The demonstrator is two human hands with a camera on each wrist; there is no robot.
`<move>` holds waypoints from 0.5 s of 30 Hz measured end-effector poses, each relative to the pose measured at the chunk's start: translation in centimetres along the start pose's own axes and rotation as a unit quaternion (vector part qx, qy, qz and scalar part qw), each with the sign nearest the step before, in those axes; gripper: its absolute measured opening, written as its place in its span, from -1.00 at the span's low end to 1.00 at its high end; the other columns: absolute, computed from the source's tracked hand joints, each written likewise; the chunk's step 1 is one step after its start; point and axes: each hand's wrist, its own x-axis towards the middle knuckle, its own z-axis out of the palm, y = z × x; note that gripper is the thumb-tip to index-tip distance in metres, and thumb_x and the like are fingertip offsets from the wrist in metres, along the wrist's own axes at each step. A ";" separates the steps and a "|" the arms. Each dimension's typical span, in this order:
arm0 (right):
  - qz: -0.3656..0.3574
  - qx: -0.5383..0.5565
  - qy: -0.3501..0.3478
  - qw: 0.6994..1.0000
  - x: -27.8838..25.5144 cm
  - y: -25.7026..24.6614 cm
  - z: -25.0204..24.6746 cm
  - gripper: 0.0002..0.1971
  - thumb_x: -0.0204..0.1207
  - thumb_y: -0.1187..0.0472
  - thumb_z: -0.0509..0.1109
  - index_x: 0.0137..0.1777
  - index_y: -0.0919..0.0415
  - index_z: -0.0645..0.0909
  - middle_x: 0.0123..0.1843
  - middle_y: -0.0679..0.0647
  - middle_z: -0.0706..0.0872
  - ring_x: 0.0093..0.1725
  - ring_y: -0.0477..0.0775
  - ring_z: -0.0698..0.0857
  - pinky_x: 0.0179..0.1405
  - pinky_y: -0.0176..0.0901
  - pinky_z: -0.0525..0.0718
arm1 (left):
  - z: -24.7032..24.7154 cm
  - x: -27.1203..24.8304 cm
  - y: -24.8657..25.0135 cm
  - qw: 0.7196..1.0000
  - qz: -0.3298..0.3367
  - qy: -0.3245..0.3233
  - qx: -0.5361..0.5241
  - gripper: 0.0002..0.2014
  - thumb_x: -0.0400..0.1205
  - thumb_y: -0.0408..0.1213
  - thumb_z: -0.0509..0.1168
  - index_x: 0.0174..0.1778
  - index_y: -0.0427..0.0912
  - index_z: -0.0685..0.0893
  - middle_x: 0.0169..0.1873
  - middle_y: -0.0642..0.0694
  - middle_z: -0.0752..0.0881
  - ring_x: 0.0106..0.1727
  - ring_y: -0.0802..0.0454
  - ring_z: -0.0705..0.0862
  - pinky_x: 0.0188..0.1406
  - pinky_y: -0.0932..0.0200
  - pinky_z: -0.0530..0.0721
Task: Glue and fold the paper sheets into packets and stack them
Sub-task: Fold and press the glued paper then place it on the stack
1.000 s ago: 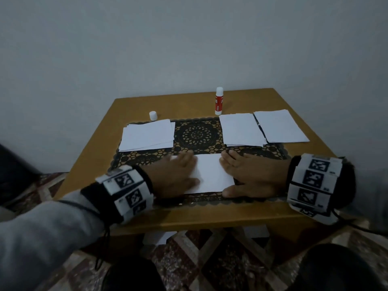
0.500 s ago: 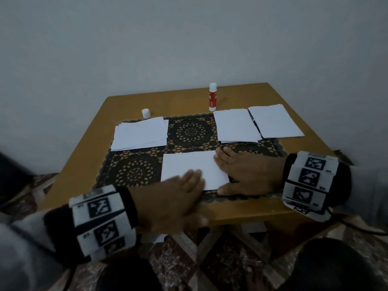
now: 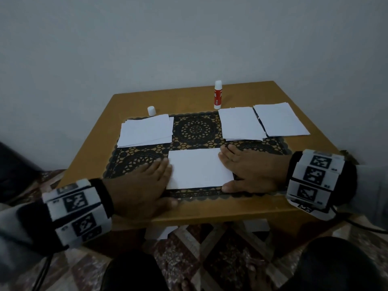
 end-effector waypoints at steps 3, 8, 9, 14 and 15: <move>0.000 -0.002 0.000 1.000 0.0 0.1 0.0 -0.08 0.60 -0.38 -0.09 0.67 0.25 -0.36 0.70 0.15 -0.38 0.69 0.12 -0.29 0.68 0.15 -0.04 | 0.5 -0.9 3.0 0.996 0.087 -0.013 -0.019 -0.06 0.50 0.44 -0.30 0.59 -0.13 -0.47 0.54 -0.06 -0.53 0.58 0.03 -0.50 0.54 0.14 -0.43; -0.002 -0.001 0.004 1.000 0.0 0.1 0.1 -0.07 0.60 -0.39 -0.09 0.68 0.24 -0.36 0.70 0.14 -0.38 0.69 0.11 -0.30 0.69 0.13 -0.05 | -0.4 0.7 1.4 0.999 0.025 0.011 -0.043 0.00 0.41 0.43 -0.38 0.61 -0.22 -0.40 0.58 -0.16 -0.45 0.64 -0.05 -0.39 0.61 0.10 -0.30; -0.002 0.002 0.005 1.000 -0.1 0.1 0.1 -0.07 0.60 -0.39 -0.08 0.68 0.24 -0.36 0.70 0.13 -0.38 0.69 0.11 -0.30 0.69 0.12 -0.06 | -0.8 1.3 0.4 0.999 -0.010 0.015 -0.049 0.02 0.39 0.43 -0.40 0.62 -0.24 -0.38 0.60 -0.20 -0.41 0.65 -0.08 -0.35 0.64 0.05 -0.23; -0.004 0.006 0.015 1.000 -0.1 0.0 0.4 -0.08 0.60 -0.38 -0.09 0.68 0.24 -0.36 0.70 0.14 -0.39 0.69 0.10 -0.30 0.67 0.07 -0.11 | -3.9 3.4 0.6 0.999 -0.016 0.032 -0.041 -0.19 0.67 0.26 -0.12 0.67 -0.23 -0.15 0.67 -0.18 -0.18 0.69 -0.08 -0.12 0.66 -0.05 0.03; -0.003 0.009 0.017 1.000 -0.1 0.0 0.4 -0.08 0.60 -0.38 -0.08 0.68 0.24 -0.36 0.70 0.13 -0.39 0.69 0.10 -0.30 0.66 0.06 -0.12 | -4.4 3.9 0.6 0.998 -0.014 0.052 -0.041 -0.21 0.68 0.23 -0.04 0.68 -0.21 -0.10 0.68 -0.17 -0.12 0.69 -0.09 -0.04 0.65 -0.06 0.10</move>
